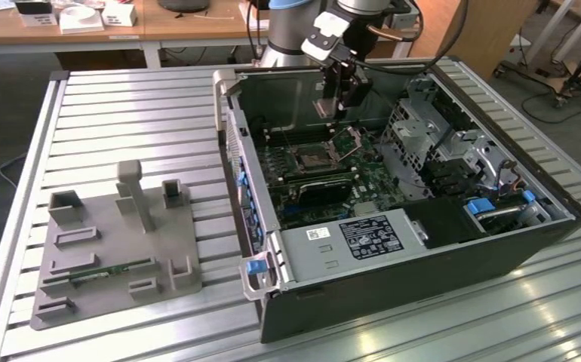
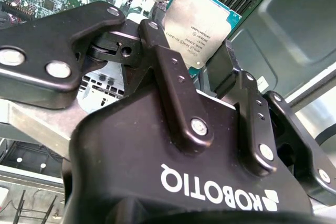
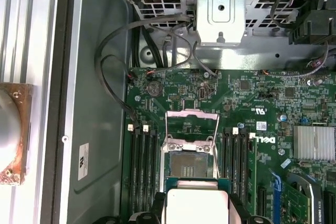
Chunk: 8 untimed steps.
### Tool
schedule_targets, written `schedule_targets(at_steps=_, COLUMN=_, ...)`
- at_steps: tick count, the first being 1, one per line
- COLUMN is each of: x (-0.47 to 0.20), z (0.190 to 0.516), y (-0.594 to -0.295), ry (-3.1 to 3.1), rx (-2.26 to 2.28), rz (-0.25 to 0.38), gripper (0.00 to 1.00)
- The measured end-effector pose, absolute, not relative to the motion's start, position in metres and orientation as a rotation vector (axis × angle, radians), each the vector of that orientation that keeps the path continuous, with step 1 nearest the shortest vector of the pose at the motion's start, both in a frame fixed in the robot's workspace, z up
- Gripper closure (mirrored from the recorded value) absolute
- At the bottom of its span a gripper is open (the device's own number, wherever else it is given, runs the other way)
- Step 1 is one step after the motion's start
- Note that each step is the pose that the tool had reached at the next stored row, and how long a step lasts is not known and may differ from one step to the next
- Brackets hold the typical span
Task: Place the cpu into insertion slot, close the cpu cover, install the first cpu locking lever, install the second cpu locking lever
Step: 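Place the cpu into insertion slot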
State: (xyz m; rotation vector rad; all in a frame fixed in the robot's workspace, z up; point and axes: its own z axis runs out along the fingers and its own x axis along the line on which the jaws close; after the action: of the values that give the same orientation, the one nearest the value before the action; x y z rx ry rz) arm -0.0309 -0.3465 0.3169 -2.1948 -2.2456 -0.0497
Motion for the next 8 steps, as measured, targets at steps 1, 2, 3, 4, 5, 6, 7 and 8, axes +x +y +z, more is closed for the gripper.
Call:
schedule_targets(at_steps=1, x=-0.0309, z=0.3168, y=-0.3465, ry=-2.246, rx=-2.195, rz=-0.05, gripper=0.45)
schedule_targets(at_steps=2, x=-0.0309, z=0.3168, y=-0.3465, ry=-2.246, rx=-2.195, rz=-0.05, gripper=0.45)
schedule_targets(at_steps=3, x=-0.0309, z=0.3168, y=-0.3465, ry=-2.246, rx=-2.195, rz=-0.05, gripper=0.45)
schedule_targets(at_steps=4, x=-0.0309, z=0.3168, y=-0.3465, ry=-2.246, rx=-2.195, rz=-0.05, gripper=0.45)
schedule_targets(at_steps=5, x=-0.0309, z=0.3168, y=-0.3465, ry=-2.246, rx=-2.195, rz=-0.05, gripper=0.45)
schedule_targets(at_steps=6, x=-0.0309, z=0.3168, y=-0.3465, ry=-2.246, rx=-2.195, rz=-0.05, gripper=0.45)
schedule_targets(at_steps=7, x=-0.0309, z=0.3168, y=-0.3465, ry=-2.246, rx=-2.195, rz=-0.05, gripper=0.45)
schedule_targets(at_steps=8, x=-0.0309, z=0.3167, y=-0.3465, ry=-2.246, rx=-2.195, rz=-0.05, gripper=0.45)
